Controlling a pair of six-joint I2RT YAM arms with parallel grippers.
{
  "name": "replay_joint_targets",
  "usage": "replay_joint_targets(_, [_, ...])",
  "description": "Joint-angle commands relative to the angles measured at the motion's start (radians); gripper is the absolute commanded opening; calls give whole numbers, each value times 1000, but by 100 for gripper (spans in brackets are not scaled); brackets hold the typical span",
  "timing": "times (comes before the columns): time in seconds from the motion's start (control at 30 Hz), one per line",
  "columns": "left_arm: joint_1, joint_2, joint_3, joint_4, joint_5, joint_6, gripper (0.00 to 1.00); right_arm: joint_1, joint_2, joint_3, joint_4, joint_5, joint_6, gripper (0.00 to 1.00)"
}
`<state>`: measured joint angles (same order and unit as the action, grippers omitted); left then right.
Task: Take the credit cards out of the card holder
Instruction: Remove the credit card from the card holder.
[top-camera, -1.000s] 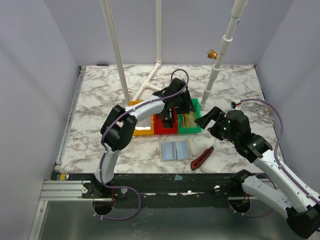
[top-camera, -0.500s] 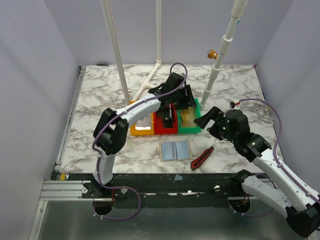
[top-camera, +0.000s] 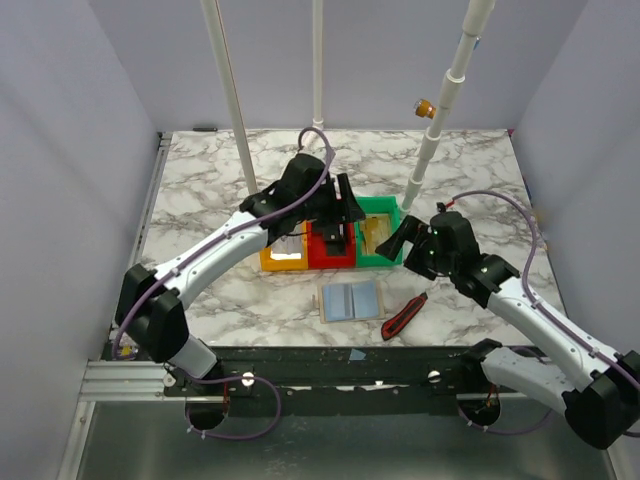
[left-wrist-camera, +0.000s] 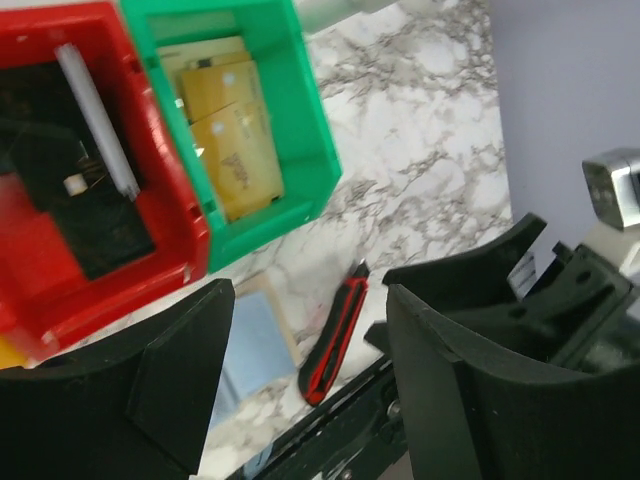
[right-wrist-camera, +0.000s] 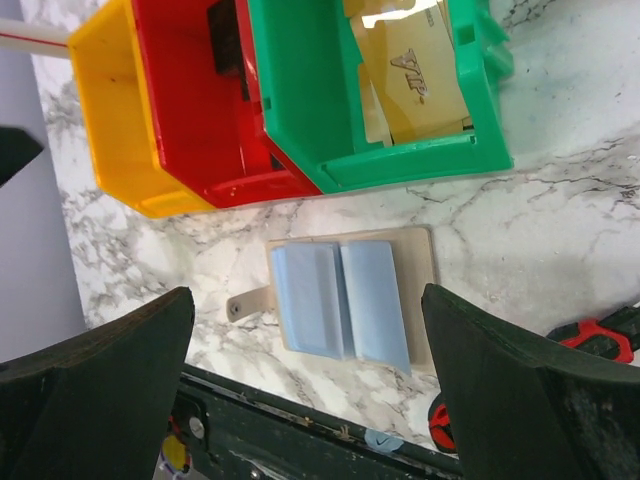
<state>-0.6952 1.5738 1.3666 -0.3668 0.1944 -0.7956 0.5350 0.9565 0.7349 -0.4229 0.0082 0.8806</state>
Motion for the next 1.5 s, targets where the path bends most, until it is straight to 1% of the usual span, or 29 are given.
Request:
replay_joint_targets(0.0, [18, -150, -155, -40, -80, 40, 65, 19, 59, -10, 21, -53, -56, 99])
replay_joint_targets(0.17, [31, -280, -320, -57, -120, 37, 65, 100, 131, -8, 29, -18, -59, 99])
replay_joint_targets(0.3, [34, -374, -435, -69, -154, 29, 66, 228, 205, 22, 21, 83, -52, 99])
replay_joint_targets(0.4, [38, -433, -504, -80, -173, 22, 66, 288, 267, 44, 25, 118, -51, 99])
replay_joint_targets(0.6, [54, -514, -601, -96, -186, 8, 67, 377, 378, 98, 30, 176, -53, 92])
replay_joint_targets(0.8, [74, -544, -636, -103, -178, 4, 67, 424, 448, 149, 38, 200, -65, 85])
replay_joint_targets(0.87, [77, -550, -642, -102, -172, 3, 67, 439, 472, 164, 40, 201, -68, 80])
replay_joint_targets(0.9, [78, -551, -645, -101, -170, 1, 67, 444, 485, 171, 41, 200, -68, 74])
replay_joint_targets(0.93, [79, -552, -646, -99, -168, 0, 67, 449, 495, 175, 45, 196, -68, 66])
replay_joint_targets(1.1, [83, -556, -664, -91, -159, -8, 67, 470, 544, 190, 68, 178, -63, 19])
replay_joint_targets(1.17, [83, -557, -669, -89, -155, -10, 67, 474, 565, 198, 77, 166, -65, 6])
replay_joint_targets(1.2, [83, -558, -672, -89, -153, -11, 67, 476, 574, 202, 81, 160, -68, 1])
replay_joint_targets(1.47, [85, -563, -677, -90, -148, -13, 67, 503, 651, 222, 112, 125, -76, 1])
